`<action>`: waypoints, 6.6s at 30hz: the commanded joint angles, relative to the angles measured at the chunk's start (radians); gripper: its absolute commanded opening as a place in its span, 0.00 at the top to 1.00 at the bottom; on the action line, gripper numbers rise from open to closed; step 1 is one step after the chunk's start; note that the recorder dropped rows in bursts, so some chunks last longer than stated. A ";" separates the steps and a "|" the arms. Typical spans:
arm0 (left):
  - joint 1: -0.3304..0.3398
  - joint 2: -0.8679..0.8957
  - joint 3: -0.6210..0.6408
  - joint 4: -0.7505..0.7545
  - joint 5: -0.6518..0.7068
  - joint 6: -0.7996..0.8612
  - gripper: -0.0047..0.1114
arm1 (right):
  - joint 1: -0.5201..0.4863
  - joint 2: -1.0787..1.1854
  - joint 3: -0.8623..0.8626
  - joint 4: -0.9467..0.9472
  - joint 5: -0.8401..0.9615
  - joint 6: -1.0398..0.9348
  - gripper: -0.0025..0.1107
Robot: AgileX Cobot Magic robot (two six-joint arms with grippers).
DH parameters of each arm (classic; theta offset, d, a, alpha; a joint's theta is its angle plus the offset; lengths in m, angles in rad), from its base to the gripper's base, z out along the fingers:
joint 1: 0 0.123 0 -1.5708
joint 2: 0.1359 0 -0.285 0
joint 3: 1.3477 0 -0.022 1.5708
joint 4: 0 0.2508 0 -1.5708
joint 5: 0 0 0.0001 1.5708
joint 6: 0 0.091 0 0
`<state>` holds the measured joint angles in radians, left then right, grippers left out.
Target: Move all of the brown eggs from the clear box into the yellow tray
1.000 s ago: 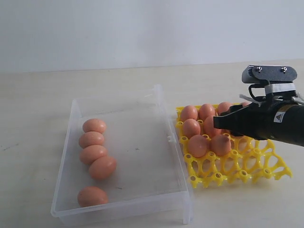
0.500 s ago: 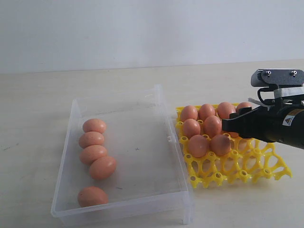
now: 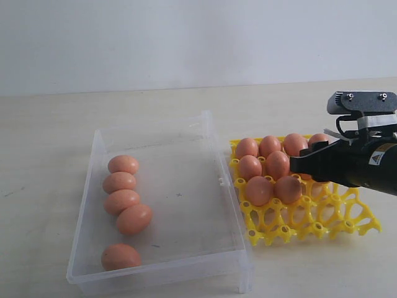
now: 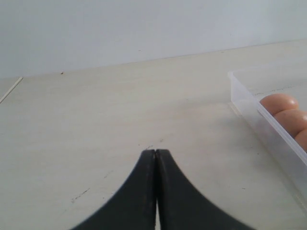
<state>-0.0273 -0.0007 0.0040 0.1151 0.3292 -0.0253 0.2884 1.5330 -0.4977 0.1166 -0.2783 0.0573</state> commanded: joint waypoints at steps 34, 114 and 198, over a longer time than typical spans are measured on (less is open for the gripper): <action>-0.001 0.001 -0.004 0.001 -0.013 -0.006 0.96 | 0.094 -0.110 -0.146 -0.025 0.294 0.044 0.90; -0.001 0.001 -0.004 0.001 -0.013 -0.006 0.96 | 0.503 0.855 -1.503 0.041 1.131 0.008 0.51; -0.001 0.001 -0.004 0.001 -0.013 -0.004 0.96 | 0.553 0.770 -1.473 -0.064 1.032 -0.563 0.98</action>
<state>-0.0273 -0.0007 0.0040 0.1151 0.3292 -0.0253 0.8586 2.3468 -1.9701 0.0706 0.7635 -0.5974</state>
